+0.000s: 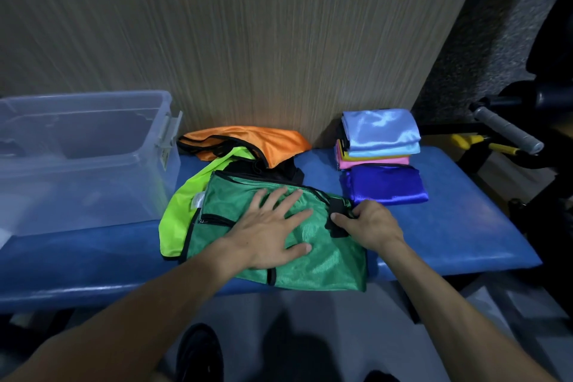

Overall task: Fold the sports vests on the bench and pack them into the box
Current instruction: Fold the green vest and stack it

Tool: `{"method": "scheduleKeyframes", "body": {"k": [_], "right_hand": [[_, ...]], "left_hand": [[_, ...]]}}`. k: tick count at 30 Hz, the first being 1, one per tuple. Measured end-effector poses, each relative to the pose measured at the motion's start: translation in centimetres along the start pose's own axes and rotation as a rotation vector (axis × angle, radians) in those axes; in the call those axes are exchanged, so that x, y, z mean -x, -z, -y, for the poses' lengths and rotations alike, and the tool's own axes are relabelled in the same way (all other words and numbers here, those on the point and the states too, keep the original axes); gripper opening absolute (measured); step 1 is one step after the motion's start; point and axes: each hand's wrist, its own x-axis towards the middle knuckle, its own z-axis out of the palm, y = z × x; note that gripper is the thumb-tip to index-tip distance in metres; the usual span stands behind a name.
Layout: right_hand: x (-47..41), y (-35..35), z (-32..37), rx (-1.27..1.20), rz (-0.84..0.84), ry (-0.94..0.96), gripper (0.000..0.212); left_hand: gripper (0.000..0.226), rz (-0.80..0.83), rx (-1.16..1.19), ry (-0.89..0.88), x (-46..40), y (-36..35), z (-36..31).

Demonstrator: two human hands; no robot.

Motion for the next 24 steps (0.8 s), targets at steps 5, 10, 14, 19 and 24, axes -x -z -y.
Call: {"method": "scheduleKeyframes", "body": {"k": [5,10,14,19,24], "right_hand": [[0.7,-0.2,0.6,-0.164,0.023,-0.003,0.046],[1.4,2.1,0.7,-0.684,0.074,-0.088,0.026],[1.9,4.3,0.6,-0.924,0.093,-0.154,0.022],[2.6,4.7,1.5,-1.052,0.218,-0.15,0.026],[3.8,3.4,5.9,-1.062,0.209,-0.059,0.031]], "left_hand": [[0.079,0.02,0.026,0.001,0.4,-0.9,0.0],[0.081,-0.004,0.034,-0.028,0.0,-0.7,-0.9],[0.079,-0.045,0.022,0.005,-0.3,-0.1,0.3],[0.075,-0.017,0.037,-0.036,1.0,-0.6,2.6],[0.055,-0.272,0.253,-0.137,1.9,-0.3,4.2]]}}
